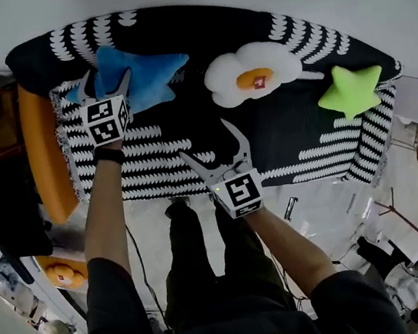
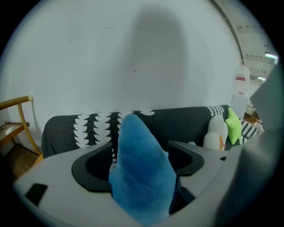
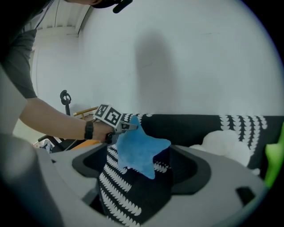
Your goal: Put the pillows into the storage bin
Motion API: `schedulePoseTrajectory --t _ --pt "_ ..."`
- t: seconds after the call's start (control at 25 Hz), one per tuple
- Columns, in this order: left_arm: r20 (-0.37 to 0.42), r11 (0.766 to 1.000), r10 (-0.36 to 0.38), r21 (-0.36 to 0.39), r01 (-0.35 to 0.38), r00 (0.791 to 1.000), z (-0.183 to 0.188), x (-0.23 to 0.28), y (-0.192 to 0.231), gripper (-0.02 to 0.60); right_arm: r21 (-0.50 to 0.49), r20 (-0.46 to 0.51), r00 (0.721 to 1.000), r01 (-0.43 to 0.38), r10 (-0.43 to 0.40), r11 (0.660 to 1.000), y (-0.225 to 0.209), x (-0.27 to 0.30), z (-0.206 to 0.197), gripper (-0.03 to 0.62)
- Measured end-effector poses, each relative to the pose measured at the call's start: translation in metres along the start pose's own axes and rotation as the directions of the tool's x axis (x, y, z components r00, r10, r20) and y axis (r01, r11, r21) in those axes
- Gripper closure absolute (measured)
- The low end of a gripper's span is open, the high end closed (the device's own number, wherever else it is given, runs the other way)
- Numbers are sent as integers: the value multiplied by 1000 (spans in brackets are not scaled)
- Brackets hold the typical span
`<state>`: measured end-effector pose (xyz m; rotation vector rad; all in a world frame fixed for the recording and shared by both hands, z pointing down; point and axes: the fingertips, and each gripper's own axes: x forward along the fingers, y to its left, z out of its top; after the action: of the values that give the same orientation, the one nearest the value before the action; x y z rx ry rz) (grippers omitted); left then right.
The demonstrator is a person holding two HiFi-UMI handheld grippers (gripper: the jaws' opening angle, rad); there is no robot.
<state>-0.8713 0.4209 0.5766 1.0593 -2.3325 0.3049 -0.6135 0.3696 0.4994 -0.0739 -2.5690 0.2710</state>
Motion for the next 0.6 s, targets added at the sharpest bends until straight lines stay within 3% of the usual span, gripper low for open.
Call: schedulePoseTrajectory --t 0.24,0.36,0.48,0.6 --pt "-1 997 -41 -67 41 999 -9 43 2 198 31 -10 1000 3 -2 1000 -12 8 -21 152" --pt "10 999 -32 -18 32 999 -15 49 2 231 46 -21 1000 5 -4 999 -13 8 -34 152" --pt "16 998 -19 66 18 1000 -20 48 -1 327 54 -32 999 1 1 999 -11 5 -46 152" --pt "28 997 -21 75 19 999 -19 38 -6 377 57 -39 999 2 0 998 -11 -3 -52 152"
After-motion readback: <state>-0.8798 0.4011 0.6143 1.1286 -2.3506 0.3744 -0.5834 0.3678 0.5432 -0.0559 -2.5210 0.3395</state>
